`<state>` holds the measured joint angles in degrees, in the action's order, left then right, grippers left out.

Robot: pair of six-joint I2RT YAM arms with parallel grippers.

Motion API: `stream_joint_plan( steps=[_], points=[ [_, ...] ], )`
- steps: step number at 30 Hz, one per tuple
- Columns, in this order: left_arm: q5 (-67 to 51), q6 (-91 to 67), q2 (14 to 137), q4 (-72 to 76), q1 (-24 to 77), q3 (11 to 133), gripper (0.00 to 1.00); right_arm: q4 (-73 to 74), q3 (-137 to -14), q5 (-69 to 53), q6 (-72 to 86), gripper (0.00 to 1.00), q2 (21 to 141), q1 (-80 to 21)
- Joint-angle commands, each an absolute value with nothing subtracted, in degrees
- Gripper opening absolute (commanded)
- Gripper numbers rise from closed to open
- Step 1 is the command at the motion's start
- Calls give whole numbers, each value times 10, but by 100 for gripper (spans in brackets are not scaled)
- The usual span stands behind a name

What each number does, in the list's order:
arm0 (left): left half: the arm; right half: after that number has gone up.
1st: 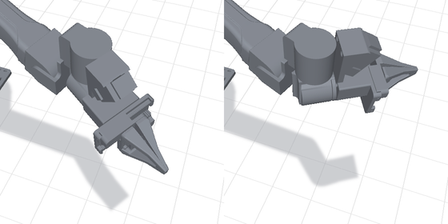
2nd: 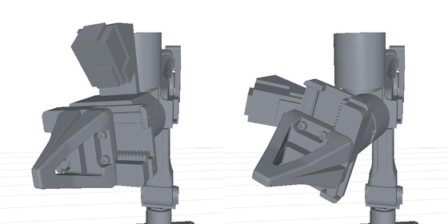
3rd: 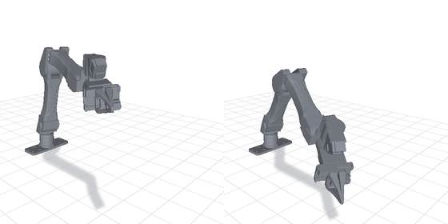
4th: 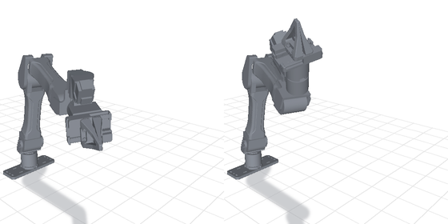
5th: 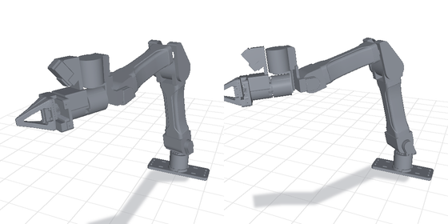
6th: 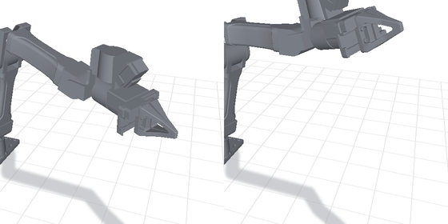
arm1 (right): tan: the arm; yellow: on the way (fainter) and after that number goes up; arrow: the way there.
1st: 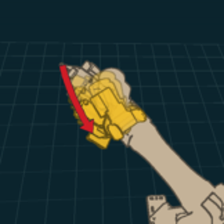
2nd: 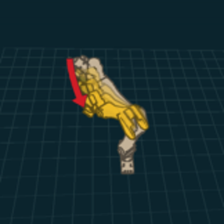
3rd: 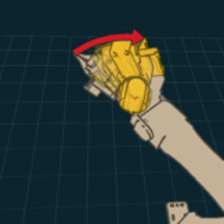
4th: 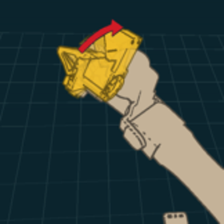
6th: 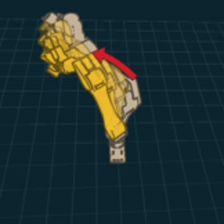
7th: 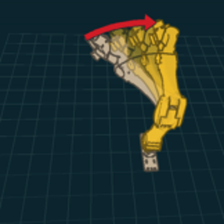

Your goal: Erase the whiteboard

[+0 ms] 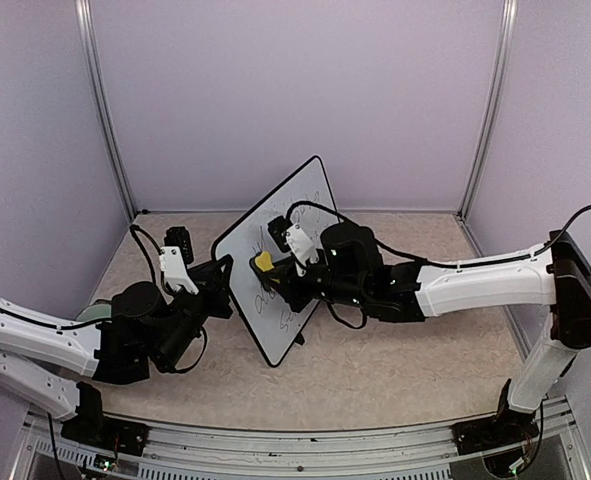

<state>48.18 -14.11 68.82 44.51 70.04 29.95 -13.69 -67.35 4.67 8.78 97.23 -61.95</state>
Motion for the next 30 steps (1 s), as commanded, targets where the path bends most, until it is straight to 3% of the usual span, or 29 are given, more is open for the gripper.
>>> stream_joint_plan(
  steps=[1, 7, 20, 30],
  points=[
    [460, -95, 683, 428, 702, 296, 0, -145, -592, 8, 130, 0, 989, -620],
    [458, -95, 685, 430, 701, 297, 0, -155, -562, 17, 127, 0, 966, -620],
    [460, -105, 684, 421, 703, 296, 0, -97, -757, 20, 80, 0, 993, -570],
    [457, -104, 692, 428, 702, 297, 0, -159, -653, -79, 106, 0, 1009, -570]
  ],
)
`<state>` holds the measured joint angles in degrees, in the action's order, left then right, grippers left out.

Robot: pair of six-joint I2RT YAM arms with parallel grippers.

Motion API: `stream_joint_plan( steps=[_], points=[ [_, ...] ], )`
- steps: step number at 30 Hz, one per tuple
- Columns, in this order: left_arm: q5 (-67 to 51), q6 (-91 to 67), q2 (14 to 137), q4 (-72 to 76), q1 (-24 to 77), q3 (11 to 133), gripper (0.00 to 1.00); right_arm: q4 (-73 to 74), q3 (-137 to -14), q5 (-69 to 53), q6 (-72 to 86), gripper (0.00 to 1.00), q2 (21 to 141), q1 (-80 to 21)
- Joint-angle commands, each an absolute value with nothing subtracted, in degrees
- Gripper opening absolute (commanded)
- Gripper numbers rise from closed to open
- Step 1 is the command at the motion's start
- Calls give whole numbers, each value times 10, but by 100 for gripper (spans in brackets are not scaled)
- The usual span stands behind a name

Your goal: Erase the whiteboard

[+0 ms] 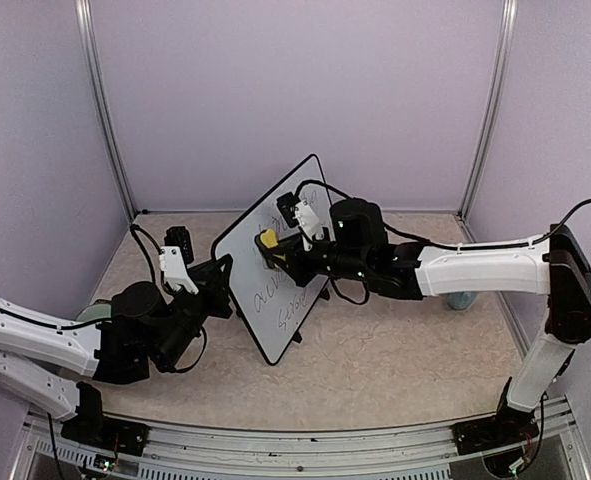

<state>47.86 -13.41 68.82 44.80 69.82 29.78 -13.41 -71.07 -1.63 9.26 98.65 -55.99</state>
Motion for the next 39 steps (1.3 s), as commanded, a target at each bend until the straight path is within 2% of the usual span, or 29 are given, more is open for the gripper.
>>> stream_joint_plan(
  steps=[1, 9, 19, 26, 30, 39],
  points=[
    [457, -104, 693, 428, 702, 297, 0, -168, -635, -84, 108, 0, 1008, -574],
    [453, -104, 692, 428, 701, 296, 0, -217, -569, -86, 125, 0, 1008, -581],
    [455, -107, 690, 422, 705, 299, 0, -156, -729, -62, 76, 0, 1016, -566],
    [458, -109, 689, 419, 706, 295, 0, -134, -772, -68, 67, 0, 1027, -558],
    [456, -109, 693, 421, 706, 296, 0, -142, -746, -83, 75, 0, 1034, -557],
    [455, -107, 685, 419, 705, 295, 0, -208, -607, -86, 118, 0, 1034, -553]
  ],
)
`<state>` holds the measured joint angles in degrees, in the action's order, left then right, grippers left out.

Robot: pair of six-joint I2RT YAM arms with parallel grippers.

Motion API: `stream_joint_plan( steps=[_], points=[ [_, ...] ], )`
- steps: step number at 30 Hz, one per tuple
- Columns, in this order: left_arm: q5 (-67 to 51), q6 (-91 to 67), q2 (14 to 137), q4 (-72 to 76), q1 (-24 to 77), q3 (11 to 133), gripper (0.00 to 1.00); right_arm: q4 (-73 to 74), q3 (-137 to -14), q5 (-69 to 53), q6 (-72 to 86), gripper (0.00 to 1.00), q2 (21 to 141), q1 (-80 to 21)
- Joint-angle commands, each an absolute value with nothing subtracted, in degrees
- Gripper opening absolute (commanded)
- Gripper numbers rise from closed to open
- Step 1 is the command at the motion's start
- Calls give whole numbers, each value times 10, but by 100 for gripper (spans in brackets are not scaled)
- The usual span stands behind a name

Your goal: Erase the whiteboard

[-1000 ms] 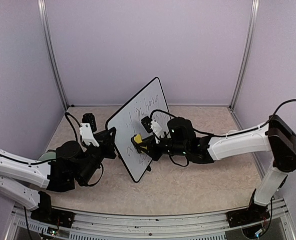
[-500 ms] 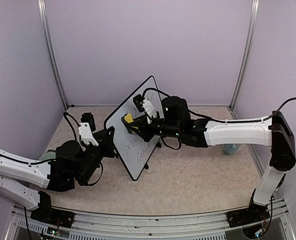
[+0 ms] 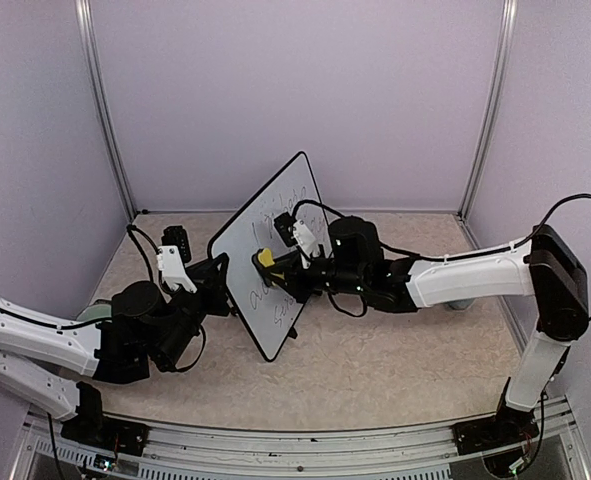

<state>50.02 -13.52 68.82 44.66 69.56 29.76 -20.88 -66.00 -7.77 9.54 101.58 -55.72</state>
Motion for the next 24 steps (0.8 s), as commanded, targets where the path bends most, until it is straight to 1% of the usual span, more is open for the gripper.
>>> stream_joint_plan(
  steps=[1, 4, 7, 18, 21, 24],
  points=[
    [455, -107, 684, 419, 705, 295, 0, -214, -597, -87, 122, 0, 1032, -553],
    [454, -108, 684, 419, 705, 295, 0, -221, -589, -88, 126, 0, 1029, -548],
    [454, -110, 687, 418, 705, 295, 0, -211, -613, -90, 119, 0, 1026, -542],
    [455, -117, 687, 414, 710, 296, 0, -137, -793, -103, 84, 0, 1052, -509],
    [456, -119, 688, 415, 711, 294, 0, -132, -806, -112, 81, 0, 1060, -508],
    [456, -120, 689, 414, 712, 294, 0, -147, -781, -136, 89, 0, 1063, -509]
  ],
)
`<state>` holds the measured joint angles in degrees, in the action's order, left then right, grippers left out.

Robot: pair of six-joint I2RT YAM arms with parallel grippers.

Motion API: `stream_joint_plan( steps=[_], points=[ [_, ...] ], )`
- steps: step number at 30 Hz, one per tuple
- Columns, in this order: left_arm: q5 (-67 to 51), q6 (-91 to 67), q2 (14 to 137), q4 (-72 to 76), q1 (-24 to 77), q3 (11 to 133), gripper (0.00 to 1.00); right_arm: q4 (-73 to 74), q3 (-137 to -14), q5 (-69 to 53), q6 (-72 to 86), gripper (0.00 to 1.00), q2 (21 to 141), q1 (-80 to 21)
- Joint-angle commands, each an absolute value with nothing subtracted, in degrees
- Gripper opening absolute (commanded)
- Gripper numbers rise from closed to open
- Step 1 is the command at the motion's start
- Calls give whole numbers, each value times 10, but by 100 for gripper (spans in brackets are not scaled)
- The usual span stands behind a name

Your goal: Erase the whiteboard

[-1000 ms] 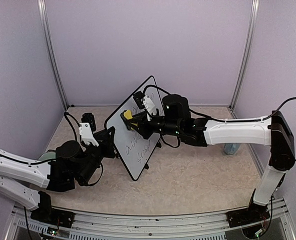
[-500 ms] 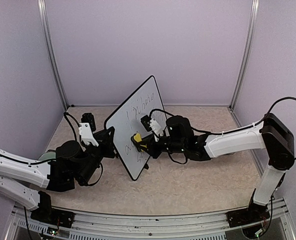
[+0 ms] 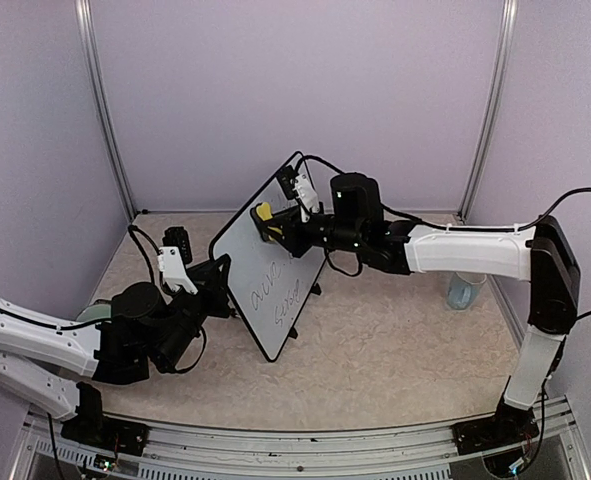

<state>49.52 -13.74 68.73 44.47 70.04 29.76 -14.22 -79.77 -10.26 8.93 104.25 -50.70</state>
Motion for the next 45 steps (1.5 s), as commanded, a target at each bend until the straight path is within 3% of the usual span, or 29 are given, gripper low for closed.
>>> stream_joint_plan(
  steps=[1, 11, 27, 45],
  points=[
    [457, -120, 690, 415, 711, 294, 0, -157, -765, -143, 92, 0, 1062, -510],
    [458, -116, 686, 414, 711, 293, 0, -247, -612, -157, 126, 0, 1048, -514],
    [453, -125, 692, 412, 714, 295, 0, -419, -661, -139, 106, 0, 1091, -512],
    [430, -131, 640, 373, 720, 290, 0, -339, -792, -111, 54, 0, 1149, -491]
  ],
)
